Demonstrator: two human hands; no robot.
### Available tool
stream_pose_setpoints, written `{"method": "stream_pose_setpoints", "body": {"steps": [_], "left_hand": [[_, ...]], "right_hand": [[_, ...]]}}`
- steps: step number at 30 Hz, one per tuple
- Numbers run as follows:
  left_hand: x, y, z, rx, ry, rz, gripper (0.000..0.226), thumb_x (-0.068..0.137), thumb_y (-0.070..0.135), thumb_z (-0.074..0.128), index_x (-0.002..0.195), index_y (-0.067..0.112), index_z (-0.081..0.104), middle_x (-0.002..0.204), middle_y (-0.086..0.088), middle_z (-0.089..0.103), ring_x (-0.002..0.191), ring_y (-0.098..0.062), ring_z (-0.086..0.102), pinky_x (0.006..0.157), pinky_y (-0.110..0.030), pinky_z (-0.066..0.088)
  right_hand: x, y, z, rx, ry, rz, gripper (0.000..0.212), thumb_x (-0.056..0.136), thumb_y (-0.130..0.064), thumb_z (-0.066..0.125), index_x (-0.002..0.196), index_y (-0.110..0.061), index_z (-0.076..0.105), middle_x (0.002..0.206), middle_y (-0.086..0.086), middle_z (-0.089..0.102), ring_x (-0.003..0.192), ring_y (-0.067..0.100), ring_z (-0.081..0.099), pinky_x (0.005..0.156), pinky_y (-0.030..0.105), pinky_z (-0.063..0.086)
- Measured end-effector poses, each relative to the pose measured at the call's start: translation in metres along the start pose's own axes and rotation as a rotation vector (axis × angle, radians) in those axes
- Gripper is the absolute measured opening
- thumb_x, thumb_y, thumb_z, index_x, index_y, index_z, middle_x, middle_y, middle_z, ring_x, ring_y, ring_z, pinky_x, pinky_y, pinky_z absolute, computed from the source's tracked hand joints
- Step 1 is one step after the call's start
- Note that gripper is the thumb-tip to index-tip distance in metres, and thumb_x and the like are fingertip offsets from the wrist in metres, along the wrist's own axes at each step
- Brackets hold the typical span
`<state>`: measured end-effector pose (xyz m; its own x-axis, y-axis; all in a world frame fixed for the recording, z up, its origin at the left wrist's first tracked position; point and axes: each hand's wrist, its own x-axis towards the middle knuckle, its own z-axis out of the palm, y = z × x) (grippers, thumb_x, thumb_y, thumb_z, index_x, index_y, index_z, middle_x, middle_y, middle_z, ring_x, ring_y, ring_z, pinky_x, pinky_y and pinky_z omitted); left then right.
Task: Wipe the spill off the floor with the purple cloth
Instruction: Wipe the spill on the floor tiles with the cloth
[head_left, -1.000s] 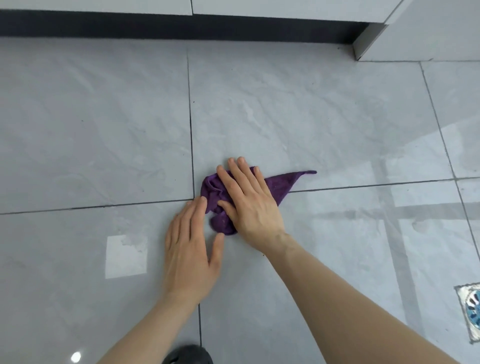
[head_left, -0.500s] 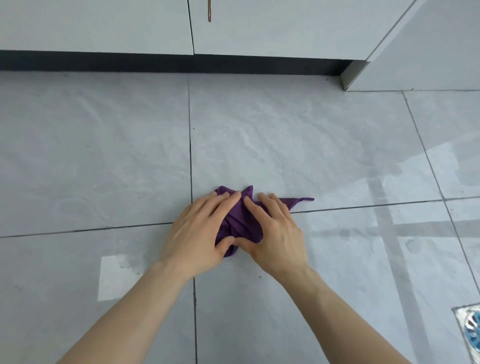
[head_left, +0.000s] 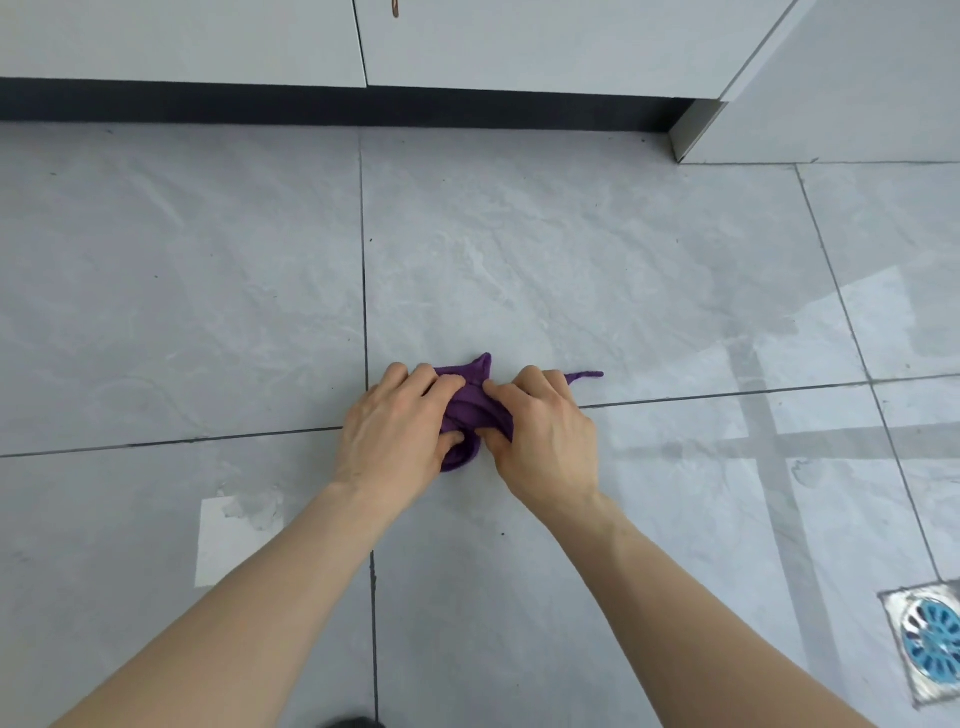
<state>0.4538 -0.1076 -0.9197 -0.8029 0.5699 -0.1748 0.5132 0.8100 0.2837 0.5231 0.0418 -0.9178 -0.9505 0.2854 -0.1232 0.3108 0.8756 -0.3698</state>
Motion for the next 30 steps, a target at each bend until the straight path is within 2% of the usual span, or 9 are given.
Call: {"method": "stream_pose_setpoints", "body": {"steps": [4, 9, 13, 16, 21, 23, 26, 30], "left_hand": [[-0.002, 0.006, 0.003, 0.001, 0.008, -0.022, 0.039, 0.086, 0.033, 0.071, 0.123, 0.024, 0.062, 0.108, 0.004, 0.061, 0.103, -0.023, 0.055, 0.064, -0.034, 0.044], [-0.006, 0.015, 0.007, 0.025, -0.006, -0.003, 0.029, 0.086, 0.025, 0.067, 0.113, 0.019, 0.061, 0.104, 0.001, 0.06, 0.103, -0.023, 0.056, 0.067, -0.035, 0.047], [-0.011, 0.024, 0.007, 0.038, -0.047, 0.062, 0.026, 0.079, 0.023, 0.072, 0.102, 0.017, 0.063, 0.096, 0.001, 0.062, 0.098, -0.023, 0.059, 0.062, -0.035, 0.046], [-0.023, 0.03, 0.008, 0.047, -0.082, 0.117, 0.032, 0.067, 0.023, 0.081, 0.095, 0.019, 0.067, 0.088, 0.006, 0.064, 0.089, -0.019, 0.064, 0.059, -0.03, 0.048], [-0.038, 0.036, 0.012, -0.017, -0.167, 0.131, 0.029, 0.086, 0.027, 0.064, 0.114, 0.021, 0.059, 0.109, 0.007, 0.06, 0.111, -0.018, 0.055, 0.072, -0.03, 0.044], [-0.042, 0.036, 0.005, 0.006, -0.235, 0.155, 0.027, 0.09, 0.03, 0.059, 0.116, 0.023, 0.054, 0.113, 0.007, 0.058, 0.114, -0.017, 0.05, 0.075, -0.03, 0.041], [-0.05, 0.037, -0.014, 0.032, -0.32, 0.194, 0.025, 0.092, 0.031, 0.059, 0.114, 0.024, 0.053, 0.11, 0.007, 0.058, 0.113, -0.017, 0.05, 0.077, -0.03, 0.04], [-0.061, 0.04, -0.06, 0.074, -0.318, 0.23, 0.023, 0.092, 0.033, 0.059, 0.112, 0.025, 0.051, 0.109, 0.007, 0.057, 0.112, -0.018, 0.05, 0.076, -0.031, 0.04]], "right_hand": [[-0.004, -0.005, 0.003, -0.017, 0.031, -0.001, 0.031, 0.084, -0.014, 0.073, 0.114, -0.021, 0.073, 0.094, -0.001, 0.063, 0.1, 0.024, 0.058, 0.051, 0.03, 0.036], [-0.015, -0.001, 0.0, -0.074, -0.011, -0.02, 0.021, 0.086, -0.015, 0.067, 0.106, -0.02, 0.072, 0.093, -0.002, 0.061, 0.098, 0.023, 0.058, 0.05, 0.031, 0.034], [-0.03, 0.004, -0.004, -0.11, -0.015, -0.04, 0.013, 0.078, -0.01, 0.074, 0.088, -0.016, 0.068, 0.084, -0.002, 0.06, 0.085, 0.022, 0.059, 0.046, 0.03, 0.027], [-0.046, 0.009, -0.006, -0.12, -0.026, -0.08, 0.023, 0.066, -0.003, 0.079, 0.076, -0.015, 0.064, 0.075, -0.002, 0.057, 0.074, 0.021, 0.059, 0.04, 0.028, 0.026], [-0.061, 0.014, -0.02, -0.145, -0.161, -0.122, 0.032, 0.051, -0.006, 0.085, 0.066, -0.018, 0.059, 0.066, -0.005, 0.055, 0.062, 0.018, 0.057, 0.04, 0.025, 0.021], [-0.064, 0.016, -0.027, -0.165, -0.245, -0.137, 0.026, 0.061, -0.012, 0.084, 0.071, -0.018, 0.06, 0.07, -0.005, 0.057, 0.067, 0.018, 0.058, 0.042, 0.027, 0.018], [-0.069, 0.015, -0.038, -0.181, -0.372, -0.155, 0.005, 0.092, -0.018, 0.06, 0.097, -0.017, 0.06, 0.098, 0.0, 0.059, 0.095, 0.023, 0.057, 0.057, 0.034, 0.028], [-0.075, -0.006, -0.079, -0.151, -0.388, -0.133, 0.011, 0.1, -0.025, 0.055, 0.108, -0.018, 0.059, 0.108, 0.001, 0.056, 0.103, 0.024, 0.054, 0.065, 0.035, 0.034]]}}
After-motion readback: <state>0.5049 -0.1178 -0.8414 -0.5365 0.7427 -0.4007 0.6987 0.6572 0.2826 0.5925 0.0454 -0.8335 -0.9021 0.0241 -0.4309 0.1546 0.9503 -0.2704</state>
